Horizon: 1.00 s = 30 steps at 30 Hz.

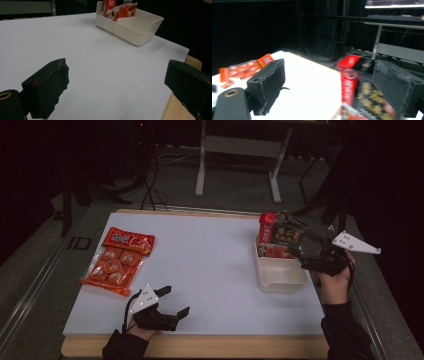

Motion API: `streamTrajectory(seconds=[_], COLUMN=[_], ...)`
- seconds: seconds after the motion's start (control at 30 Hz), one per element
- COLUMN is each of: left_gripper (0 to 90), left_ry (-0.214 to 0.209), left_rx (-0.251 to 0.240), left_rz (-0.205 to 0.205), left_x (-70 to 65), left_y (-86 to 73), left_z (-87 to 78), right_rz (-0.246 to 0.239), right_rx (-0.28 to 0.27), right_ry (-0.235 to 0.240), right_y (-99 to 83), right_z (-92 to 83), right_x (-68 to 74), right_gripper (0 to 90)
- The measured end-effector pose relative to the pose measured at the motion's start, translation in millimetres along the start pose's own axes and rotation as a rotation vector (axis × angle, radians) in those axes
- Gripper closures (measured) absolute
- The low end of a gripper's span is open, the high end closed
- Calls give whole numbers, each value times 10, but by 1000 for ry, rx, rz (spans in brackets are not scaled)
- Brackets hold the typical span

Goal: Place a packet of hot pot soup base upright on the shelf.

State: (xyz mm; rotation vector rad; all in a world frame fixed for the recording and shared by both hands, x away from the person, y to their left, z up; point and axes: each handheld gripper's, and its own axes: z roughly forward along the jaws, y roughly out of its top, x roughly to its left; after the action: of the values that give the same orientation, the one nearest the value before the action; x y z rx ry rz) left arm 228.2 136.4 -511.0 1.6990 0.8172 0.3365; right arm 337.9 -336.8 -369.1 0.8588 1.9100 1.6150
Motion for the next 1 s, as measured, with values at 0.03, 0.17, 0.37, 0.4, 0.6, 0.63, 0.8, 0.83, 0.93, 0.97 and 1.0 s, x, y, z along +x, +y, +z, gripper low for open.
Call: streamTrajectory(seconds=[0.03, 0.17, 0.37, 0.4, 0.6, 0.63, 0.8, 0.83, 0.93, 0.97, 1.0], left_gripper=[48, 43, 44, 44, 67, 86, 144, 147, 166, 166, 181], left_ry=[-3, 11, 17, 19, 27, 38, 75, 93, 154, 169, 187], left_rx=[12, 97, 113, 107, 97, 99, 73, 72, 81, 80, 88], left_rz=[-12, -27, -5, -6, 10, 15, 8, 6, 11, 9, 7], left_x=[-1, 2, 15, 23, 103, 126, 282, 320, 442, 485, 526], left_y=[7, 42, 70, 79, 177, 199, 281, 295, 332, 341, 349], left_z=[-3, 16, -21, -35, -150, -177, -373, -416, -554, -606, -654], right_rz=[-4, -11, -29, -34, -14, -16, -12, -6, 6, 8, 12], right_rx=[-2, 2, 58, 65, 95, 99, 93, 93, 105, 111, 118], right_ry=[10, 89, 160, 165, 214, 216, 228, 229, 235, 238, 245], right_y=[-27, -155, -331, -345, -390, -392, -435, -452, -515, -540, -563], right_z=[-8, -14, -3, -6, -78, -100, -250, -277, -324, -334, -342], right_x=[68, 305, 594, 624, 736, 760, 871, 886, 930, 946, 956], right_gripper=[133, 147, 148, 148, 148, 148, 148, 148, 148, 148, 148])
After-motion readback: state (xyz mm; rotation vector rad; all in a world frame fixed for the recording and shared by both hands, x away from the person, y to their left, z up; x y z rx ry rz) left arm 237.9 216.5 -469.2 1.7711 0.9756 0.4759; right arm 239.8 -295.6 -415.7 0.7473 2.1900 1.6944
